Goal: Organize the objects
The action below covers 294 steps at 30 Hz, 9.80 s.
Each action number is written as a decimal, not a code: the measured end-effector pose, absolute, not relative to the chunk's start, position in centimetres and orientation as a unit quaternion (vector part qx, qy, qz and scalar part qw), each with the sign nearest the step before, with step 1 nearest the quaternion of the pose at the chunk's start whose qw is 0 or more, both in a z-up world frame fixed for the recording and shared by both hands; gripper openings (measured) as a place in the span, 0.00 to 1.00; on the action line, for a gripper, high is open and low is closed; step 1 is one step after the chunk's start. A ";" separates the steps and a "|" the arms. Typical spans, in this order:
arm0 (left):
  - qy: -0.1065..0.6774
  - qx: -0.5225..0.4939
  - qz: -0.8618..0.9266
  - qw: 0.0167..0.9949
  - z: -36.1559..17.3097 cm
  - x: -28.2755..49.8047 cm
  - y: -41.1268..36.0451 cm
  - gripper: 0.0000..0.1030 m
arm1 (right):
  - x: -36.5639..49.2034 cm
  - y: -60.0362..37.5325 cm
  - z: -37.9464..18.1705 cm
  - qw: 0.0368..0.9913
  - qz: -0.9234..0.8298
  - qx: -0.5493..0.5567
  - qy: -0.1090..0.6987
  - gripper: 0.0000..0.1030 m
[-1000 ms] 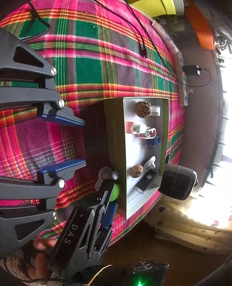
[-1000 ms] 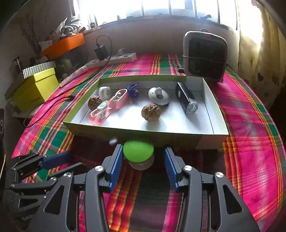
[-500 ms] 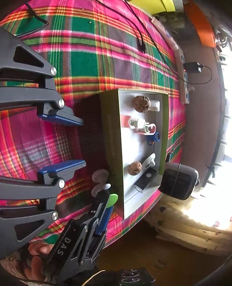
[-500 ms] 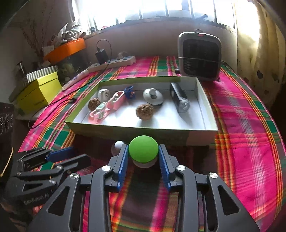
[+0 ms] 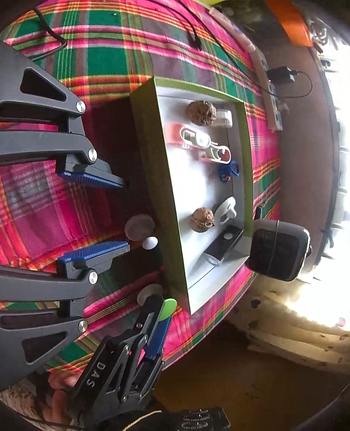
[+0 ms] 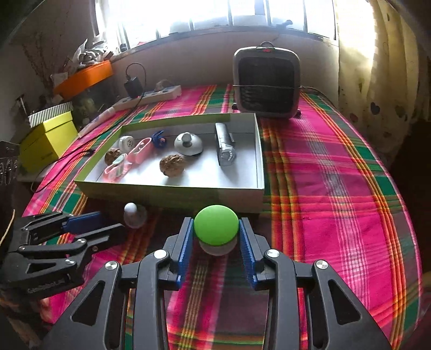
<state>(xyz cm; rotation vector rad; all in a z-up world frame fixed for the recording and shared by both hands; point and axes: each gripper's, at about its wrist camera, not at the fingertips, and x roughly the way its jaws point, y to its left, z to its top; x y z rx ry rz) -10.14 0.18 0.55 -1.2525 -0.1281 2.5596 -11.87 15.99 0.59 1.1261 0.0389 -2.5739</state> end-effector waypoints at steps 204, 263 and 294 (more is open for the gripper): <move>-0.030 -0.422 0.904 0.064 1.3 -17.0 0.4 0.21 | -18.9 14.4 2.0 0.234 -0.887 0.399 0.003 0.34; -0.009 -0.397 0.918 -0.019 0.8 -3.4 -0.4 0.38 | -7.2 13.1 -0.5 0.177 -0.890 0.415 0.058 0.45; -0.016 -0.399 0.916 -0.029 -0.5 -2.0 0.5 0.50 | -4.9 13.5 -1.4 0.136 -0.905 0.399 0.064 0.57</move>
